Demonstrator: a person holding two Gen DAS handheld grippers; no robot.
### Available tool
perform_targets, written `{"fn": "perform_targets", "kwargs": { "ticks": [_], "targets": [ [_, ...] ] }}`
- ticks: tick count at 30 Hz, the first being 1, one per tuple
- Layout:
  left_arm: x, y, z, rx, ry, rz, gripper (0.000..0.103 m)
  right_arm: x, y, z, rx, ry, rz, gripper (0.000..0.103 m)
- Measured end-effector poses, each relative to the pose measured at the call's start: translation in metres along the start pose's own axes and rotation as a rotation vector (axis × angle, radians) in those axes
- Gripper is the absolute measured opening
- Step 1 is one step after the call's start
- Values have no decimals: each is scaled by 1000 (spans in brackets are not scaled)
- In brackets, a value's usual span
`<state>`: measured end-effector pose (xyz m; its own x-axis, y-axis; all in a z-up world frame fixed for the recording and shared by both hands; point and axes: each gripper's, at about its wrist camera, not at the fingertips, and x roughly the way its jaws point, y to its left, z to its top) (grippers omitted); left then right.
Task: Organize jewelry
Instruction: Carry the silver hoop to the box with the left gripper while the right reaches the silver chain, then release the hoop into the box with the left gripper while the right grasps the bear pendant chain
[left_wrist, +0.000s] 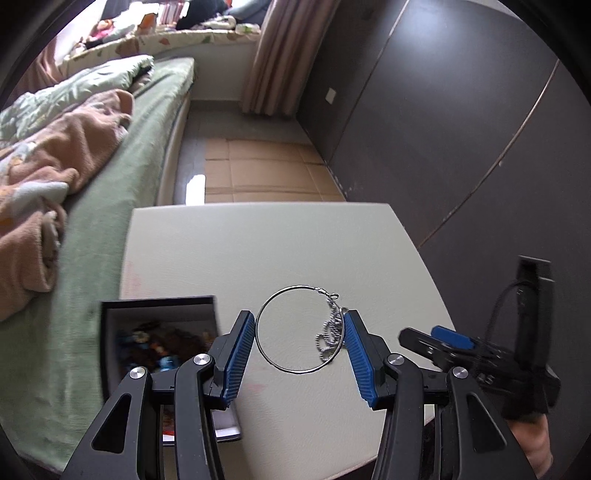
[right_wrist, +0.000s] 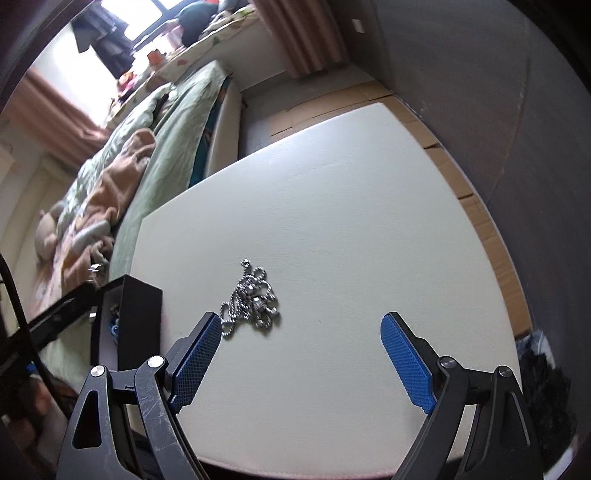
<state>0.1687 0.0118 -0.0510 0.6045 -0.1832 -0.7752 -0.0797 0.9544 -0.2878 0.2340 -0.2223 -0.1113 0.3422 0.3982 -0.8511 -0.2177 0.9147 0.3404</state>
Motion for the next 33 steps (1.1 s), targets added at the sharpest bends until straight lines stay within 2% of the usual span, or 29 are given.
{"fn": "perform_targets", "kwargs": {
  "ticks": [6,18,21,24,26,27,29,31,32,33],
  "targets": [
    [-11,18,1,-23,-19,25,51,20,18,12,-62,36,-3,89],
    [-12,65,-8,-83,1,100,51,52,59,13,-269,116,-48,89],
    [-11,72,-10,-94,17,107,52,62,71,8,-332,139,-82,89],
    [-9,73,-11,-87,32,116,52,69,77,2,-392,143,-169,89],
    [-7,75,-12,-89,43,114,52,76,78,-3,-417,164,-191,89],
    [-6,75,-13,-95,49,107,52,76,81,-6,-442,155,-212,84],
    [-4,78,-13,-112,56,79,52,72,85,-8,-464,149,-198,70],
    [-3,81,-13,-136,62,51,52,68,89,-9,-473,147,-196,46],
    [-2,82,-12,-149,65,38,52,66,89,-9,-474,146,-193,38],
    [-2,84,-12,-163,71,26,53,64,90,-9,-479,150,-186,21]
  ]
}}
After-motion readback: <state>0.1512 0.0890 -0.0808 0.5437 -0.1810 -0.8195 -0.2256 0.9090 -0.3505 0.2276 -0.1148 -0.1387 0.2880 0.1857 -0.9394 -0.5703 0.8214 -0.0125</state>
